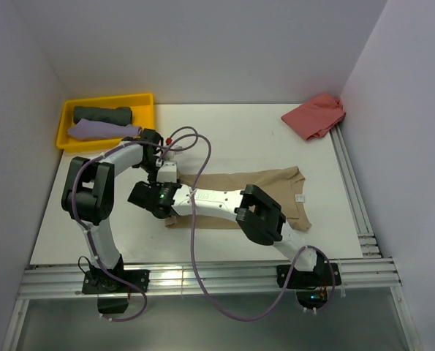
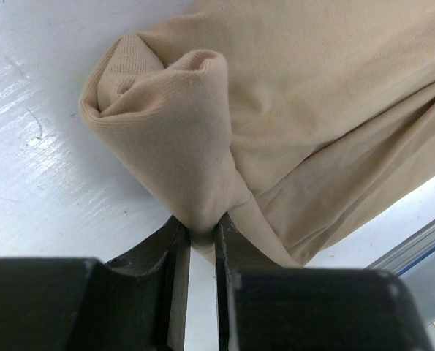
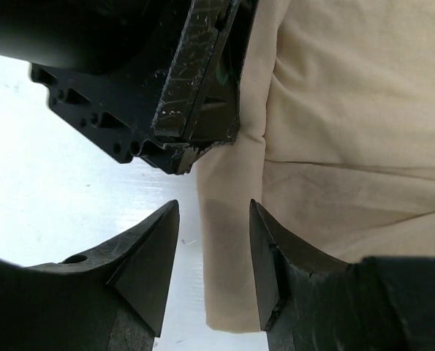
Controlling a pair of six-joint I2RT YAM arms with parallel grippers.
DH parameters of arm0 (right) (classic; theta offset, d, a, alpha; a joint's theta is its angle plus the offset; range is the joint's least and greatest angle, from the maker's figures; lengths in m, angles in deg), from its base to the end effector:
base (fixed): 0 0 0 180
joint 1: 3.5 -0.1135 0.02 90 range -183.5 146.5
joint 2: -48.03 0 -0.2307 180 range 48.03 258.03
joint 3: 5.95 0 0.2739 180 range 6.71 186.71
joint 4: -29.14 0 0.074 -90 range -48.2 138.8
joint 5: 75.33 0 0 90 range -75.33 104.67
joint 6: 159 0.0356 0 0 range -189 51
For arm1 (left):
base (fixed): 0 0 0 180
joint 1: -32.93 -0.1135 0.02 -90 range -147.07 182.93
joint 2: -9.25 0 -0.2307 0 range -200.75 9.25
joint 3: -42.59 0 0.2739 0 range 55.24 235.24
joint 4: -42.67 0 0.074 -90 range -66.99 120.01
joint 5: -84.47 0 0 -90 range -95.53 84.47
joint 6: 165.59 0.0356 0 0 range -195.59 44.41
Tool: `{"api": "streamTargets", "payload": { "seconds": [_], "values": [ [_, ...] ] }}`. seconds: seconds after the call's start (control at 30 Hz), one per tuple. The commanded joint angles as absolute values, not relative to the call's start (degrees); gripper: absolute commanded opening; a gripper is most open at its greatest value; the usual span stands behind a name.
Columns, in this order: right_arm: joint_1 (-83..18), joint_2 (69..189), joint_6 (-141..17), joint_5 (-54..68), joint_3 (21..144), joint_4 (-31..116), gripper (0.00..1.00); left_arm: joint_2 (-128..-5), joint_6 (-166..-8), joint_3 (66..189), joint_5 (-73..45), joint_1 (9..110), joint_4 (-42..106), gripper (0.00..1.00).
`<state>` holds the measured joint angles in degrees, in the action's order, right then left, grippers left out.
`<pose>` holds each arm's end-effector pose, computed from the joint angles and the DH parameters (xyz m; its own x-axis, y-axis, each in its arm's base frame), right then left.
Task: Roll the t-shirts
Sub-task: Roll the tshirt
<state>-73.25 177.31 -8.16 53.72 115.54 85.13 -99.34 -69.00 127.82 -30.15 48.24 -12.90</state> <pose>0.1880 0.4448 0.1638 -0.7034 0.0527 -0.7088 -0.0369 0.9932 0.1104 0.3485 -0.1108 0.1192 -0.9039 0.3556 -0.2377 0.4237 0.8203 -0.3841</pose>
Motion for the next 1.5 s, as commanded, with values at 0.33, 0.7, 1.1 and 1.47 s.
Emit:
{"api": "streamTargets", "payload": {
  "seconds": [0.33,0.7,1.1,1.47],
  "values": [
    [-73.4,182.9,-8.2,54.9,118.6,86.4,0.49,-98.9,-68.5,129.7,-29.6,48.8,-13.2,0.08],
    [-73.6,185.1,-5.2,51.1,117.8,90.9,0.47,-99.1,-68.2,130.4,-29.6,48.8,-13.2,0.2],
    [-72.5,180.6,-5.5,45.5,108.7,80.7,0.1,-98.7,-68.3,138.3,-36.4,47.1,-16.7,0.61],
    [-64.9,162.1,-3.0,23.2,74.5,29.7,0.0,-93.6,-68.7,139.0,-41.0,38.9,-16.8,0.75]
  ]
}}
